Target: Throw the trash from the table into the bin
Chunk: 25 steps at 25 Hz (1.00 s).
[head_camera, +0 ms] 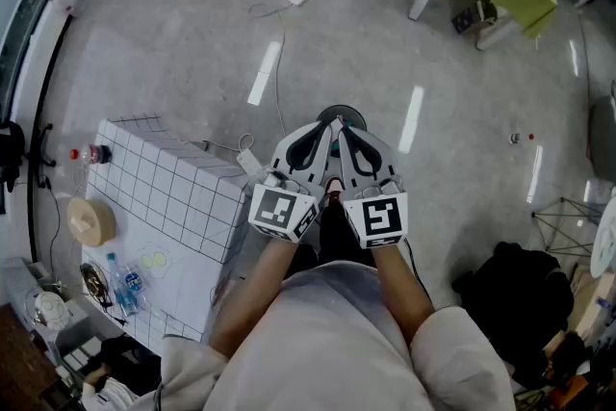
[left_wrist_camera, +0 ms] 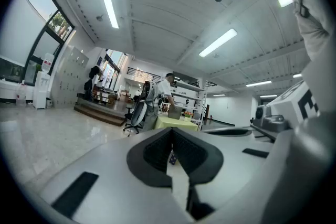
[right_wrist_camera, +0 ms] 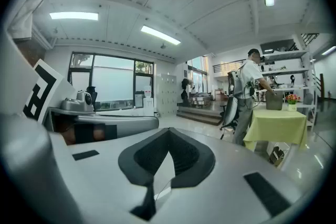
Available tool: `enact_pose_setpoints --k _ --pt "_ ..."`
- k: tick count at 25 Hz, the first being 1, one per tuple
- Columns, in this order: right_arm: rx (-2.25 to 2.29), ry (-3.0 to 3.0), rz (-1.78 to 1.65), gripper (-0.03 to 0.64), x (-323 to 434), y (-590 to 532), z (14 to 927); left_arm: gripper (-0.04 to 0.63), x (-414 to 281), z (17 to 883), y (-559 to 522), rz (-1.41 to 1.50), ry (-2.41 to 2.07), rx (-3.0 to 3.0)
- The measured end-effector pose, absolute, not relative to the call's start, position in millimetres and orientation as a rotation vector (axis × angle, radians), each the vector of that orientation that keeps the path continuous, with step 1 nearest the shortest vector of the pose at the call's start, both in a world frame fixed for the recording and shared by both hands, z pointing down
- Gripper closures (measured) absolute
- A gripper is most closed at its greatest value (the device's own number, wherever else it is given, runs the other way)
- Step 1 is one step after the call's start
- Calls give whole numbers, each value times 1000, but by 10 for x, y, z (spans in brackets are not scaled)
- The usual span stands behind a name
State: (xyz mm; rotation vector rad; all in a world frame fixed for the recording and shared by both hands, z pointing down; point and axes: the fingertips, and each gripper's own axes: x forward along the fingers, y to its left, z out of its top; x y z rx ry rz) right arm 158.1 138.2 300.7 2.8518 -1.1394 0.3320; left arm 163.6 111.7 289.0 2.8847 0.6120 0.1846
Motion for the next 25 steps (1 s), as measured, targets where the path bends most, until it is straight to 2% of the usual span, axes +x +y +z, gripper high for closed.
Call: enact_pose_setpoints --k 14,25 --pt "2859 -1244 199 598 908 880 2190 588 929 2077 672 73 602 2920" --pt "2811 -1338 150 598 454 431 1994 589 444 1853 252 17 533 2935"
